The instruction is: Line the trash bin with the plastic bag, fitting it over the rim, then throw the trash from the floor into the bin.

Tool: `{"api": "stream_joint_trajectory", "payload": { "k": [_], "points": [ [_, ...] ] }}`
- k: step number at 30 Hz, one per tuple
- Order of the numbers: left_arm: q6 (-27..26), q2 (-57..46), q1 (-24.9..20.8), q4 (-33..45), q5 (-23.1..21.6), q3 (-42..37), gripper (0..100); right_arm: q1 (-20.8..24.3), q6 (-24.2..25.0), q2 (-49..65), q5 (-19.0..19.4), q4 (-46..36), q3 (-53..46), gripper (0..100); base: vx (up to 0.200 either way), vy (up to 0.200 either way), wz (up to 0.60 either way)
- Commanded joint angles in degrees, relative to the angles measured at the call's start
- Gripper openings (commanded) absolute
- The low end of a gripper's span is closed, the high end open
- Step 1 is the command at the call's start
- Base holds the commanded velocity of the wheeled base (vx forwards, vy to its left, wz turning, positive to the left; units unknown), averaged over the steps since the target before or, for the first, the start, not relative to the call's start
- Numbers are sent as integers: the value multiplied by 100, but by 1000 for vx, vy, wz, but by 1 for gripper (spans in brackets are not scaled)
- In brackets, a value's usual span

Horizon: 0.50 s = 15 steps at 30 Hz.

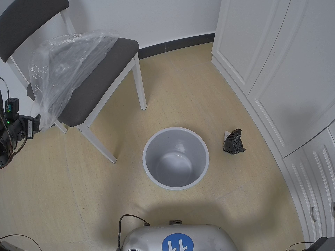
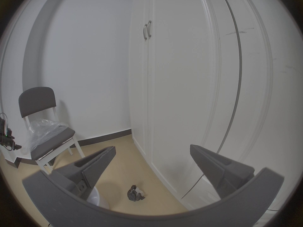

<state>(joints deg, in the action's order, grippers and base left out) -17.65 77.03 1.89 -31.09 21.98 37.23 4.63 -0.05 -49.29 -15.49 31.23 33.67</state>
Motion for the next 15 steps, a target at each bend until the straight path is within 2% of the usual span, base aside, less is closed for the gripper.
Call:
{"api": "stream_joint_trajectory", "payload": {
  "k": [1,9,15],
  "points": [
    [-10,-171,-127,-3,-1,-137,100,3,-4,95,38,-12,-18,100,0,0,0],
    [-45,-523,-400,50,8,-515,100,3,-4,200,90,-12,-36,100,0,0,0],
    [-107,-250,-409,-20,34,-682,100,3,-83,402,187,-21,-45,100,0,0,0]
  ]
}}
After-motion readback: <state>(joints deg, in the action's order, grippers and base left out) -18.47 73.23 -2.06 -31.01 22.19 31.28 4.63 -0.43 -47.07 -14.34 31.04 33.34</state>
